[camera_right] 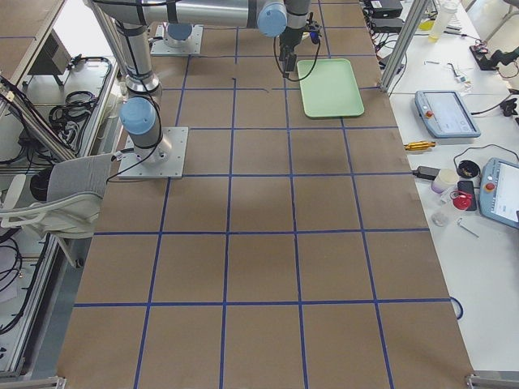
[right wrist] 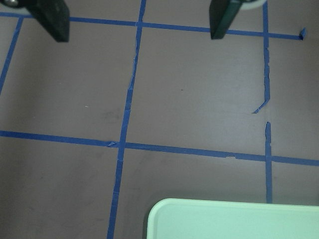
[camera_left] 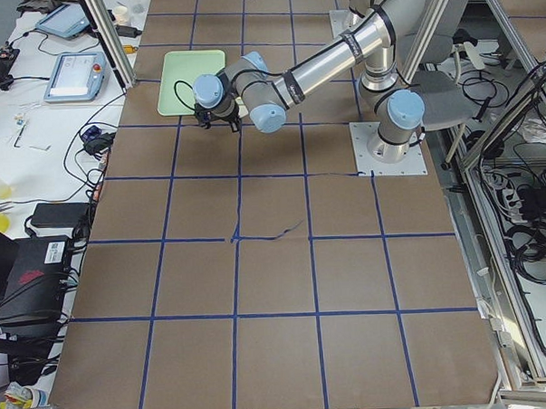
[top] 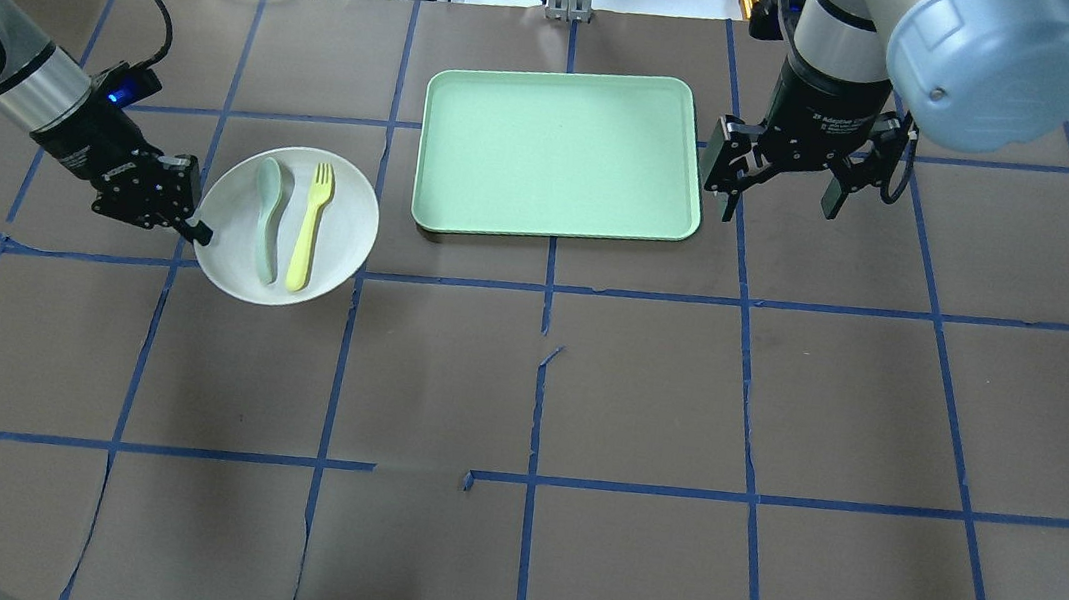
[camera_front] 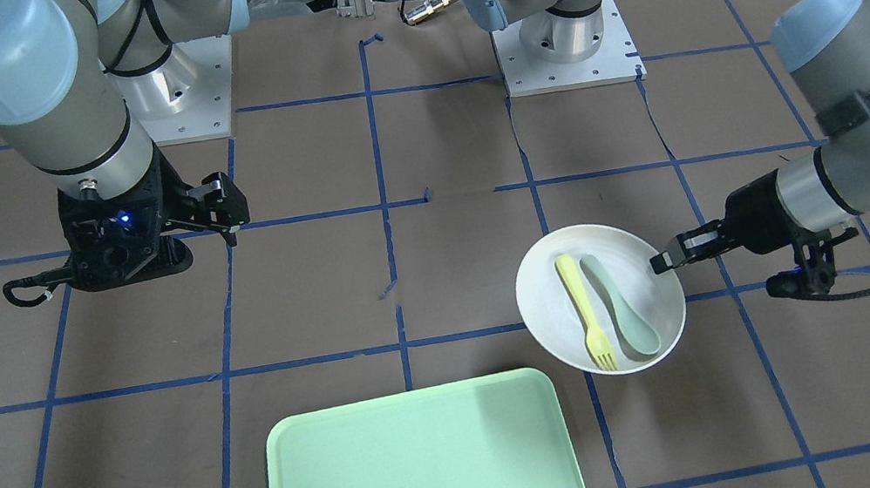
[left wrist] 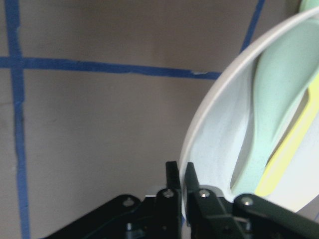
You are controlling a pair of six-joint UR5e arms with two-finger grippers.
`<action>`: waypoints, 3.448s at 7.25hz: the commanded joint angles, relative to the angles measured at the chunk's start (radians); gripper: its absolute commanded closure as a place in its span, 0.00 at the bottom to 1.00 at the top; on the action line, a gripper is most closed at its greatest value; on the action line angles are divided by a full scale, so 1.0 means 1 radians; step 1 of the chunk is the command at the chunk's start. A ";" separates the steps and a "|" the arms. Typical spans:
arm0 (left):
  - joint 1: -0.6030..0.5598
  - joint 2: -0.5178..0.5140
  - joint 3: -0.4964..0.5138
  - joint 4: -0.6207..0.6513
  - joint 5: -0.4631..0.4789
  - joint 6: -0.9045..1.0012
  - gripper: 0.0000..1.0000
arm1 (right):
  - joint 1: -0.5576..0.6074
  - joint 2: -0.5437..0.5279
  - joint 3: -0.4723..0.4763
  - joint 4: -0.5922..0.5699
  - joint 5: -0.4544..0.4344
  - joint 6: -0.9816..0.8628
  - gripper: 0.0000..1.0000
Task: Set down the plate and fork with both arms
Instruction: 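Lift the plate with the left gripper and carry it onto the mint tray, then open the left gripper to release the plate on the tray, then withdraw the left gripper while the right gripper reaches down to grasp the yellow fork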
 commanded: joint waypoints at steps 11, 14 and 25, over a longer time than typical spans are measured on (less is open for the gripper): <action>-0.359 -0.455 0.428 0.193 -0.042 -0.365 1.00 | 0.000 0.000 0.000 0.000 0.002 -0.003 0.00; -0.365 -0.454 0.375 0.321 -0.040 -0.359 0.08 | 0.000 0.001 -0.002 -0.023 0.002 -0.004 0.00; -0.210 -0.028 0.169 -0.032 0.421 0.000 0.00 | 0.140 0.618 -0.341 -0.565 0.025 0.128 0.41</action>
